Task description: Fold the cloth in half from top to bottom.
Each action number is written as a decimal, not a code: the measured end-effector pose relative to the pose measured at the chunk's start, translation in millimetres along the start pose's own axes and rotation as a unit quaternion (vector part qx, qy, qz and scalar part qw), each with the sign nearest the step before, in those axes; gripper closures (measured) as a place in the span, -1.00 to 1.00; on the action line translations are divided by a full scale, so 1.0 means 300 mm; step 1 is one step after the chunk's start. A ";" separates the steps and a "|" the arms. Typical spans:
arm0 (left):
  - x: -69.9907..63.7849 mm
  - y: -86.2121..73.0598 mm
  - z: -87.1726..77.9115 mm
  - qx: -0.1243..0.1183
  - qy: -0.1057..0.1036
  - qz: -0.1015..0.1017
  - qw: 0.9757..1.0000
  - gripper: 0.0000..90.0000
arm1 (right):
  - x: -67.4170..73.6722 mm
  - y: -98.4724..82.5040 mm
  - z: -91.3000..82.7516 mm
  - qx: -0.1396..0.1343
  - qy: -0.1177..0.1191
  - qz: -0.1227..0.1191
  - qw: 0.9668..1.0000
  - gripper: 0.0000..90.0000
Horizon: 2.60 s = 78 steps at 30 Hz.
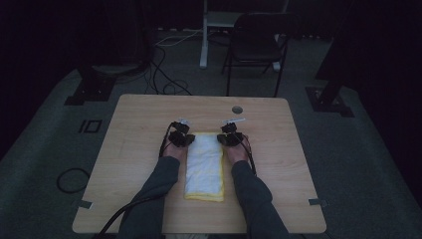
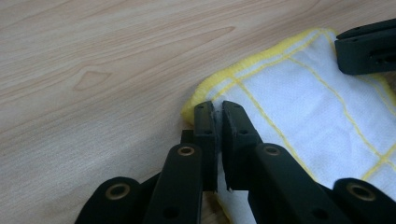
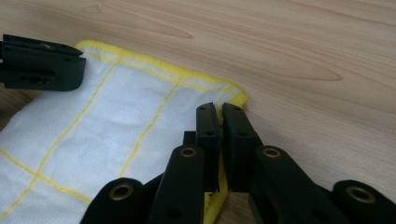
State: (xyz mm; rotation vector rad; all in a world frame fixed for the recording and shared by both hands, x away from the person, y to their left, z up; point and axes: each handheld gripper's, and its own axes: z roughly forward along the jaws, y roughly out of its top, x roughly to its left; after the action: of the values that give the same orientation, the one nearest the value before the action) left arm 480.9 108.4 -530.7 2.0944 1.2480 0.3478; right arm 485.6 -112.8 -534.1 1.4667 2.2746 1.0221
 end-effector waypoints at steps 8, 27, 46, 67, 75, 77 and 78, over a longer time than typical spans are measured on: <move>-0.002 0.011 -0.016 -0.008 0.001 0.001 1.000 0.94 | 0.004 0.007 -0.022 -0.012 -0.004 -0.012 1.000 0.94; -0.016 0.079 -0.098 -0.046 0.006 0.022 0.999 0.94 | 0.009 0.054 -0.101 -0.056 -0.006 -0.021 0.998 0.94; -0.047 0.099 -0.178 -0.079 0.010 0.036 0.996 0.94 | 0.037 0.073 -0.192 -0.081 0.000 -0.041 0.996 0.94; -0.080 0.040 -0.303 -0.127 -0.004 0.035 0.991 0.94 | 0.099 0.036 -0.289 -0.115 0.015 -0.074 0.991 0.94; -0.091 0.034 -0.338 -0.137 -0.006 0.038 0.990 0.94 | 0.120 0.033 -0.330 -0.128 0.020 -0.087 0.988 0.94; -0.096 0.020 -0.343 -0.140 -0.008 0.037 0.989 0.93 | 0.127 0.018 -0.336 -0.129 0.023 -0.089 0.987 0.94; -0.100 0.012 -0.345 -0.140 -0.007 0.039 0.989 0.93 | 0.131 0.009 -0.337 -0.128 0.023 -0.091 0.987 0.94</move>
State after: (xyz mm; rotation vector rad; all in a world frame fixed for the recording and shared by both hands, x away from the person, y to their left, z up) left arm 413.1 123.6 -448.3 1.9022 1.0453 0.5120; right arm 414.0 -120.7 -452.8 1.1229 2.1627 1.2460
